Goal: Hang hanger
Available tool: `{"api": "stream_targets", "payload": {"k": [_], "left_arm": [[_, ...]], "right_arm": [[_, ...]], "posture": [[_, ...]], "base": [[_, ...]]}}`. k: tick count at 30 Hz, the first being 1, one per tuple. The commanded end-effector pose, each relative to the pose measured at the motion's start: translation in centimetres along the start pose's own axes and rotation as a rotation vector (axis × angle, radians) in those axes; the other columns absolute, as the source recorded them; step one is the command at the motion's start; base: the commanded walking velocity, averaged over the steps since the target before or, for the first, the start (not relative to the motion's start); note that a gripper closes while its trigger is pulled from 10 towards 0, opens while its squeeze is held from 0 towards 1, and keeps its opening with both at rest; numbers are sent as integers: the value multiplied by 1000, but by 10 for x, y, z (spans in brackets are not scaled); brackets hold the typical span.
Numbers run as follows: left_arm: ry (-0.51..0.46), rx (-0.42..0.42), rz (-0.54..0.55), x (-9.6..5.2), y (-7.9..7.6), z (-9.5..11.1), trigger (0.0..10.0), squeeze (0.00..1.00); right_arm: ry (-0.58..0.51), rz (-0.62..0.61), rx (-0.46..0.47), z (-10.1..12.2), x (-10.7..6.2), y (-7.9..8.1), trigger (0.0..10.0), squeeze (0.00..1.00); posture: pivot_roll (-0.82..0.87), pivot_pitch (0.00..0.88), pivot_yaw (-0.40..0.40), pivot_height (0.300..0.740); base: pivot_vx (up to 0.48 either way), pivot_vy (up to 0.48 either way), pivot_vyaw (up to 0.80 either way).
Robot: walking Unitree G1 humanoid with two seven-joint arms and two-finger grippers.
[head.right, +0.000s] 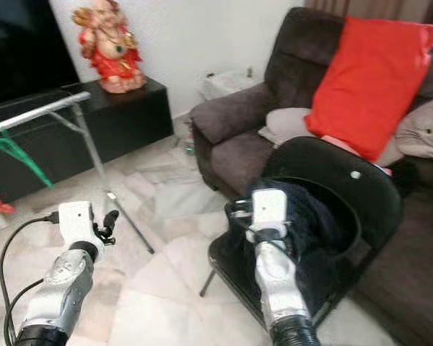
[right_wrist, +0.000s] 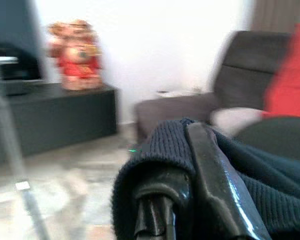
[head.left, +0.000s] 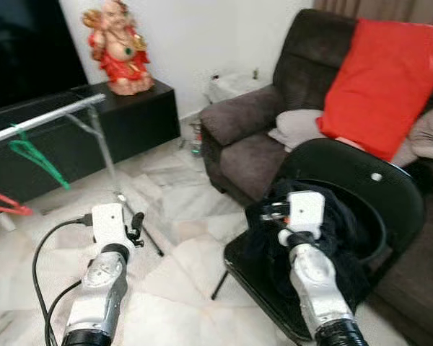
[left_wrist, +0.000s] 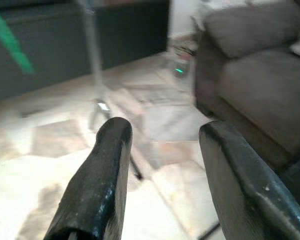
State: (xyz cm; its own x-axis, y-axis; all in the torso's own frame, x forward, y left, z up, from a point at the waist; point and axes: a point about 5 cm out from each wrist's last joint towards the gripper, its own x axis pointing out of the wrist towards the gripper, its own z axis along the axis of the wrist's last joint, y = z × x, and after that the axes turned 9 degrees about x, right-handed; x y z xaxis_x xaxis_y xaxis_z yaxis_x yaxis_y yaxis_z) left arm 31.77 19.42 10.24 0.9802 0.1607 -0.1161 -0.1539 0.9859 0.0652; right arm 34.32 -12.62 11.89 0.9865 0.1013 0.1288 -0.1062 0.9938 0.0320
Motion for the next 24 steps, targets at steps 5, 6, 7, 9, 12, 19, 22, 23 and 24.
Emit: {"api": "stream_targets", "payload": {"k": [5,6,7,9,12,19,22,23,24], "left_arm": [[7,-9,-3,0,-3,-1,10000,0],[7,-10,-4,0,-3,-1,10000,0],[8,-10,-4,0,-3,-1,10000,0],[8,-9,-3,0,-3,-1,10000,0],[12,-10,-5,-1,-4,-2,10000,0],[16,-4,-22,-3,-7,-5,10000,0],[13,1,-22,-3,-6,-5,10000,0],[13,2,-20,-4,-5,-5,10000,0],[13,1,-18,-4,-5,-5,10000,0]], "right_arm": [[-7,-9,-11,3,1,-5,10000,0],[-4,-9,-10,2,1,-5,10000,0],[-2,-9,-10,2,1,-5,10000,0],[0,-9,-10,1,0,-5,10000,0],[4,-7,-10,0,0,-4,10000,0],[17,-4,-10,-2,-1,-6,10000,0],[18,-5,-11,-2,-1,-7,10000,0],[19,-4,-12,-3,-2,-7,10000,0],[19,-4,-12,-3,-2,-8,10000,0]], "posture": [[38,0,72,740],[40,0,71,740],[40,0,71,740],[44,0,70,740],[48,0,68,740],[44,0,66,740],[42,0,65,740],[44,0,62,740],[44,0,62,740]], "base": [[0,0,800],[0,0,800],[0,0,800],[0,0,800],[0,0,800],[0,0,800],[0,0,800],[0,0,800],[0,0,800]]}}
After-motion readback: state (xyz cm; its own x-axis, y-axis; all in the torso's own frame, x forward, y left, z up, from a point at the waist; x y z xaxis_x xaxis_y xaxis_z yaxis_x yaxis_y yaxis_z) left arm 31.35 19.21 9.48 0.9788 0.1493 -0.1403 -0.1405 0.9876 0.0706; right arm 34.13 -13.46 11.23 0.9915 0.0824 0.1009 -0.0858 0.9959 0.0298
